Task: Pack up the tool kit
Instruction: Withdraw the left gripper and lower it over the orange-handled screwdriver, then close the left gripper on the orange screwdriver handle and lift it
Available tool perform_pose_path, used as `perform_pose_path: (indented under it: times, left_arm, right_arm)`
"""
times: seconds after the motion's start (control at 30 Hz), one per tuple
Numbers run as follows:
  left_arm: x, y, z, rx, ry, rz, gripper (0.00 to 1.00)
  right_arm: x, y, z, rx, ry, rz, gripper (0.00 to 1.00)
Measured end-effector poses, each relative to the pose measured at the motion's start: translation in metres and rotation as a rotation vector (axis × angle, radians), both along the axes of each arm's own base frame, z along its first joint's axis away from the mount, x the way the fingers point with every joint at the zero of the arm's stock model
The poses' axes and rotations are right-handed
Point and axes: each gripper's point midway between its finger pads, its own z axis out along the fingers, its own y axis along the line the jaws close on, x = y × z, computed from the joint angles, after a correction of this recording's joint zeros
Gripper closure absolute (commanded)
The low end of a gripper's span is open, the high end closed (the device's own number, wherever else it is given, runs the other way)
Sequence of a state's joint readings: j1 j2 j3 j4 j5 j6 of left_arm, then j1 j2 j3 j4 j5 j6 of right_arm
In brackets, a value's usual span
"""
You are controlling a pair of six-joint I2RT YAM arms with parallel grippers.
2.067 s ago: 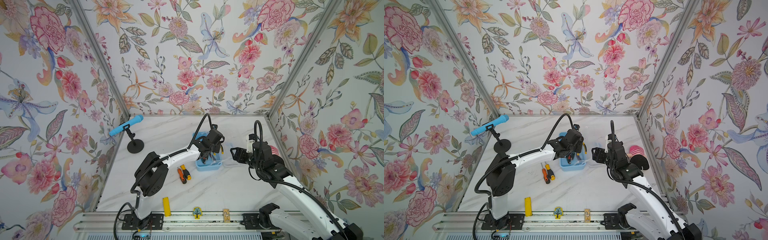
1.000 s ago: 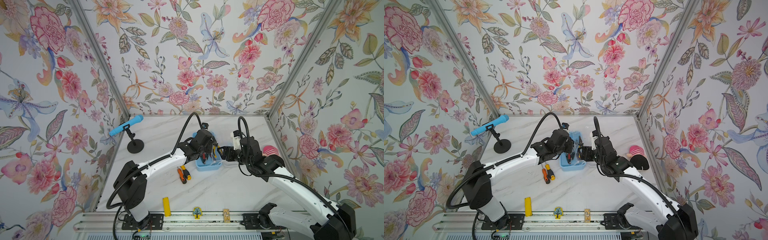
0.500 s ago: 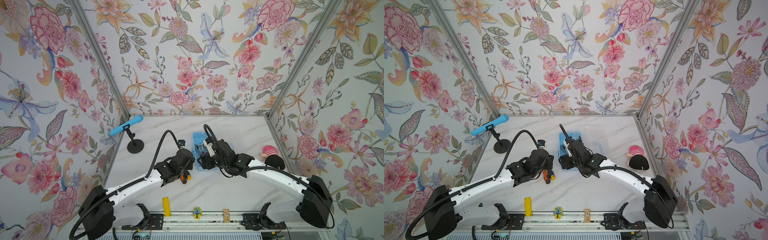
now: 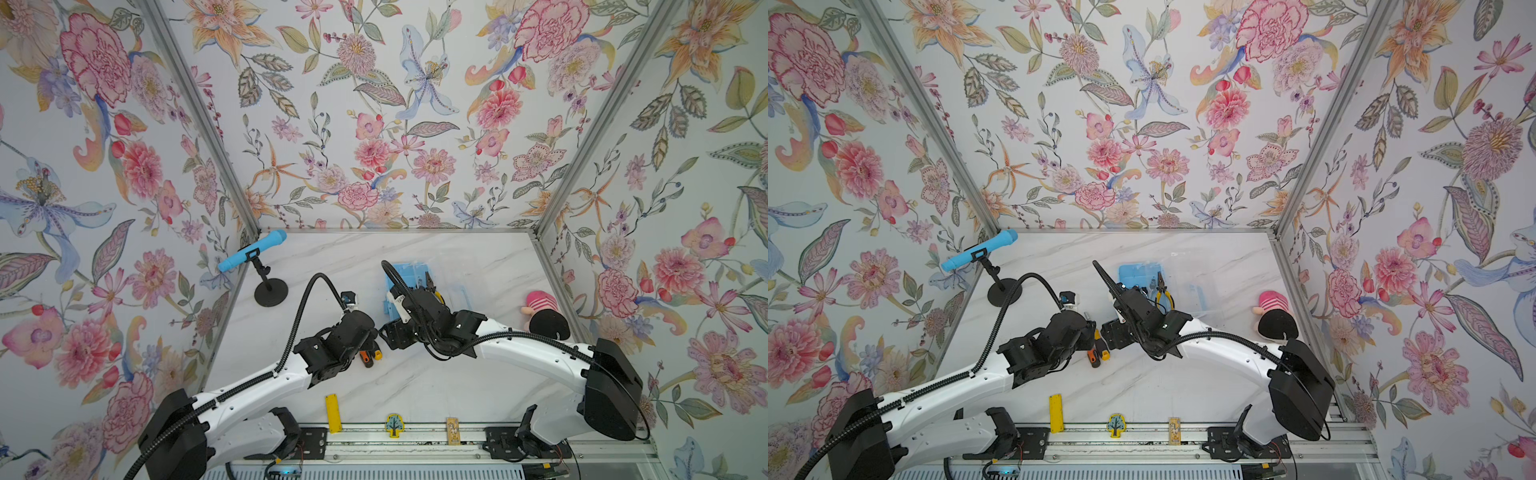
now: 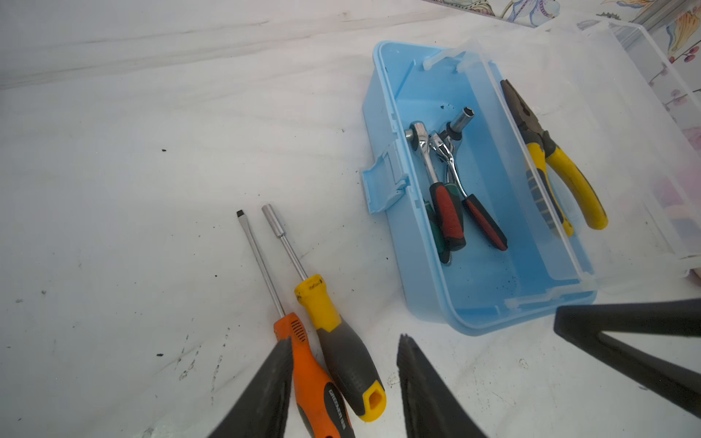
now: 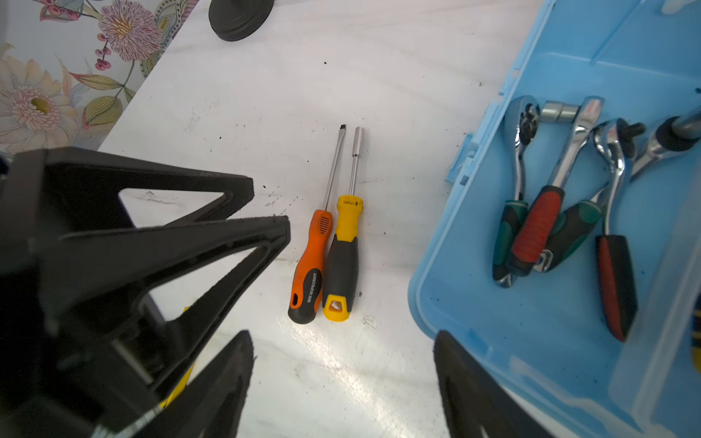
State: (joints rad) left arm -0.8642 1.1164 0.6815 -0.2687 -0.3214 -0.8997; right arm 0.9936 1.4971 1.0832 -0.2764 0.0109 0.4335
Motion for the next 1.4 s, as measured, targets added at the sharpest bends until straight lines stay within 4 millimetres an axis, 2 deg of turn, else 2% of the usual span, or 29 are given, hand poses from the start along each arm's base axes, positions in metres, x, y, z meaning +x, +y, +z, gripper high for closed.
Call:
perform_pose_path:
  times: [0.27, 0.37, 0.57, 0.8, 0.97, 1.2, 1.4]
  left_arm:
    - [-0.001, 0.001, -0.031, 0.044, 0.075, 0.031, 0.47]
    - [-0.006, 0.007, -0.049, 0.067, 0.113, 0.046, 0.43]
    - [-0.013, 0.014, -0.077, 0.102, 0.174, 0.066, 0.43]
    - [-0.01, 0.013, -0.089, 0.081, 0.193, 0.075, 0.45]
    - [-0.011, 0.022, -0.102, 0.077, 0.215, 0.096, 0.46]
    - [-0.005, 0.025, -0.108, 0.061, 0.22, 0.116, 0.51]
    - [0.003, 0.019, -0.115, 0.05, 0.214, 0.111, 0.55]
  right_arm:
    - [0.005, -0.005, -0.003, -0.003, 0.005, -0.014, 0.21]
    - [0.009, -0.012, -0.01, -0.008, 0.021, -0.027, 0.21]
    - [0.012, -0.024, -0.026, -0.016, 0.064, -0.04, 0.21]
    - [0.012, -0.023, -0.028, 0.004, 0.08, -0.033, 0.22]
    - [0.013, -0.021, -0.025, 0.029, 0.081, -0.027, 0.23]
    - [0.015, -0.025, -0.026, 0.047, 0.091, -0.038, 0.23]
    - [0.016, -0.026, -0.025, 0.059, 0.096, -0.039, 0.23]
